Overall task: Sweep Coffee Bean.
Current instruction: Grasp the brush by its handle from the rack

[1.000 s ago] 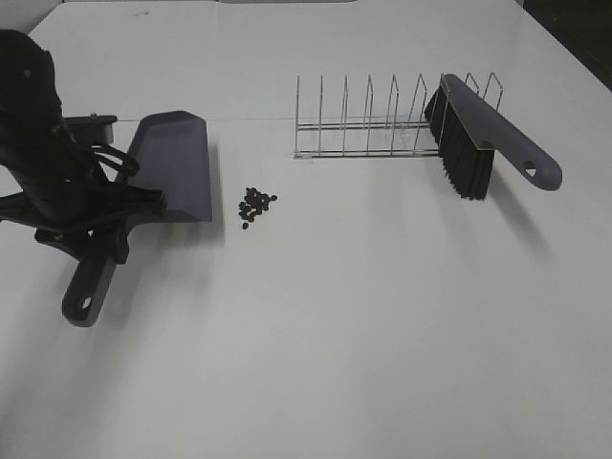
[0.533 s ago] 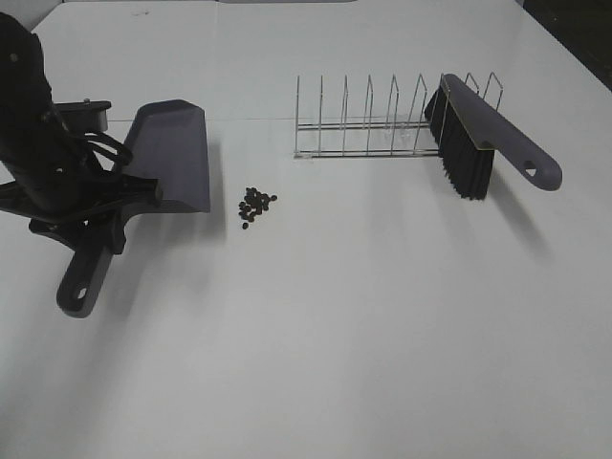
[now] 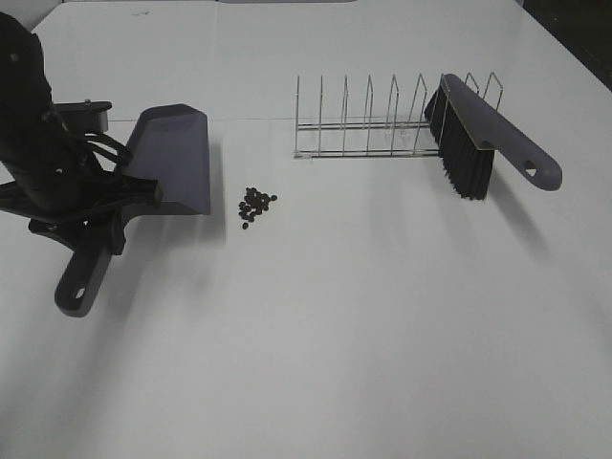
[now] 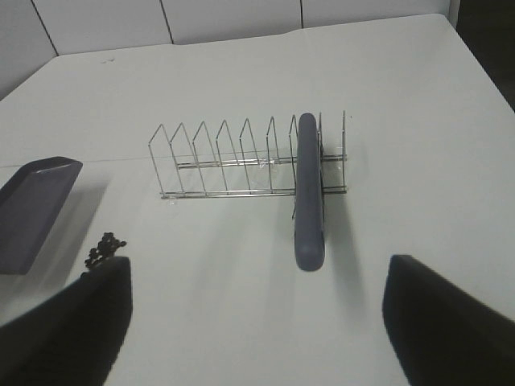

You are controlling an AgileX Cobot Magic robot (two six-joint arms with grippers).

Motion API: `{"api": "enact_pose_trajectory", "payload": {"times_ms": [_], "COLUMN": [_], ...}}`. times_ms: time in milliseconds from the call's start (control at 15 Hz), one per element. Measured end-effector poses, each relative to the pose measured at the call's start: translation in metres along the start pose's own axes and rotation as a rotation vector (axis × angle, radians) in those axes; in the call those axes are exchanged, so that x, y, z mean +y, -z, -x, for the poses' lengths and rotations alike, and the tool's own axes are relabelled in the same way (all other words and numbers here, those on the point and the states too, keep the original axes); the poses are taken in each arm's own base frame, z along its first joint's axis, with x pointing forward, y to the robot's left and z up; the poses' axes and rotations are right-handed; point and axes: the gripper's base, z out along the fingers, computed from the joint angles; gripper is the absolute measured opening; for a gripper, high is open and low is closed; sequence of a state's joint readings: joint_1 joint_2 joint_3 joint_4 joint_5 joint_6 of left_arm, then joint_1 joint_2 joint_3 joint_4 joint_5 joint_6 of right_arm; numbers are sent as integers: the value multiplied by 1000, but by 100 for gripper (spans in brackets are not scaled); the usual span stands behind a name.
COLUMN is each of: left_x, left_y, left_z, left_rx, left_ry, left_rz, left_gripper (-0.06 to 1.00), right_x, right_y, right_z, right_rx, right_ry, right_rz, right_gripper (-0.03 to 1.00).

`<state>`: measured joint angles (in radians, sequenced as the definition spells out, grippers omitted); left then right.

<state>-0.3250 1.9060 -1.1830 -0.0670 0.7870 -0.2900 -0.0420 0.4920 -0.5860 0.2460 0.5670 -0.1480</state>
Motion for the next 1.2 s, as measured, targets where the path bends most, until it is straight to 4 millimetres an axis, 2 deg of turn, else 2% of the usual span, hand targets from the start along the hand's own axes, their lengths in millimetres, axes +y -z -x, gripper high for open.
{"api": "enact_pose_trajectory", "payload": {"times_ms": [133, 267, 533, 600, 667, 733, 933, 1200], "left_x": [0, 0, 0, 0, 0, 0, 0, 0], "left_y": [0, 0, 0, 0, 0, 0, 0, 0], "left_z": [0, 0, 0, 0, 0, 0, -1, -1], "left_rx": [0, 1, 3, 3, 3, 4, 7, 7], "left_ry": [-3, -3, -5, -5, -5, -6, -6, -4], "left_rz": [0, 0, 1, 1, 1, 1, 2, 0], "left_gripper": [32, 32, 32, 32, 32, 32, 32, 32], "right_x": [-3, -7, -17, -20, -20, -24, -28, -18], "right_y": [-34, -76, -168, -198, -198, -249, -298, -371], "right_z": [32, 57, 90, 102, 102, 105, 100, 80], "right_rx": [46, 121, 240, 272, 272, 355, 417, 504], "right_ry": [31, 61, 90, 96, 96, 85, 85, 176], "right_rz": [-12, -13, -5, 6, 6, 27, 41, 64], "right_gripper": [72, 72, 72, 72, 72, 72, 71, 62]}}
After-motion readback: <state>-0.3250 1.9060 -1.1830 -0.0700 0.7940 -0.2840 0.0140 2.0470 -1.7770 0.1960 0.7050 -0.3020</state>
